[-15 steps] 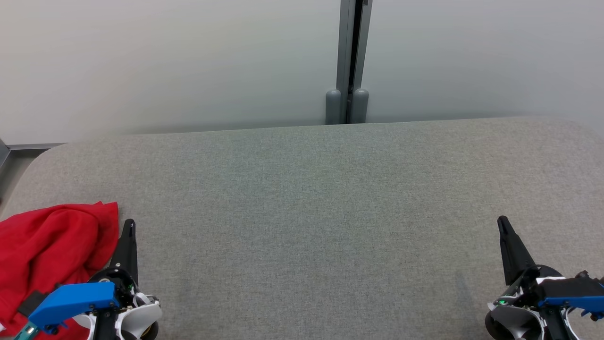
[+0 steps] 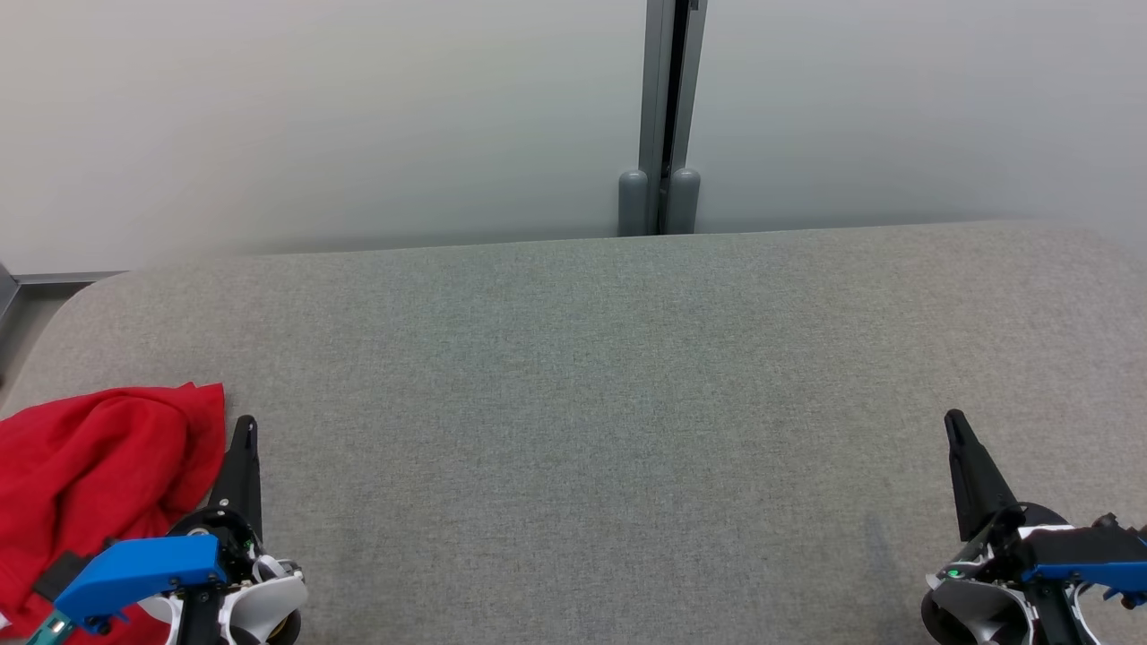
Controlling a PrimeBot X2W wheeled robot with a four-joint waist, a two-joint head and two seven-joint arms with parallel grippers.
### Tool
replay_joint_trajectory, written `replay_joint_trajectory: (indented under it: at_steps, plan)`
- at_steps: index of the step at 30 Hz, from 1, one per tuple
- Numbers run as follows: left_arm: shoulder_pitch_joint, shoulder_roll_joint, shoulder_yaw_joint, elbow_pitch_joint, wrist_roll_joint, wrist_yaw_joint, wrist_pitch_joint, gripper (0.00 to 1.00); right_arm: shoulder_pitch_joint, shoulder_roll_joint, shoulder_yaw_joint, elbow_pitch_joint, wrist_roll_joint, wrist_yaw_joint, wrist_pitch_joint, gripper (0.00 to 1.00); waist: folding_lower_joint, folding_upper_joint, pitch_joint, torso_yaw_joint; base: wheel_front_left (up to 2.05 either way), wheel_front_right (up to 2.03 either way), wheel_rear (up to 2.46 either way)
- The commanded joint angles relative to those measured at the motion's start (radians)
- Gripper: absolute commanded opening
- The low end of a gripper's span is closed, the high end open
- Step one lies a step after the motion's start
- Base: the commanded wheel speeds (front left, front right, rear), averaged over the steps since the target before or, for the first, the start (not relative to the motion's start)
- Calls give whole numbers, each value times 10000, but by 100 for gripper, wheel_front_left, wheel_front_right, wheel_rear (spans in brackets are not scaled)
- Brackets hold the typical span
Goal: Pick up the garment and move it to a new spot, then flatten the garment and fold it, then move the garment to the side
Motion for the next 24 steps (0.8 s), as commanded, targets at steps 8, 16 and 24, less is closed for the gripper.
replay_joint_trajectory:
  at_steps: [8, 16, 24]
  plan:
    - [-97, -18, -8, -37, 18, -38, -2, 0, -88, 17, -7, 0, -19, 35, 9, 0, 0, 0, 0, 0, 0, 0, 0]
    - [-97, -18, -8, -37, 18, -38, -2, 0, -89, 17, -7, 0, -19, 35, 9, 0, 0, 0, 0, 0, 0, 0, 0]
    - [-97, -18, -8, -37, 17, -38, -2, 0, -89, 17, -7, 0, -19, 35, 9, 0, 0, 0, 0, 0, 0, 0, 0]
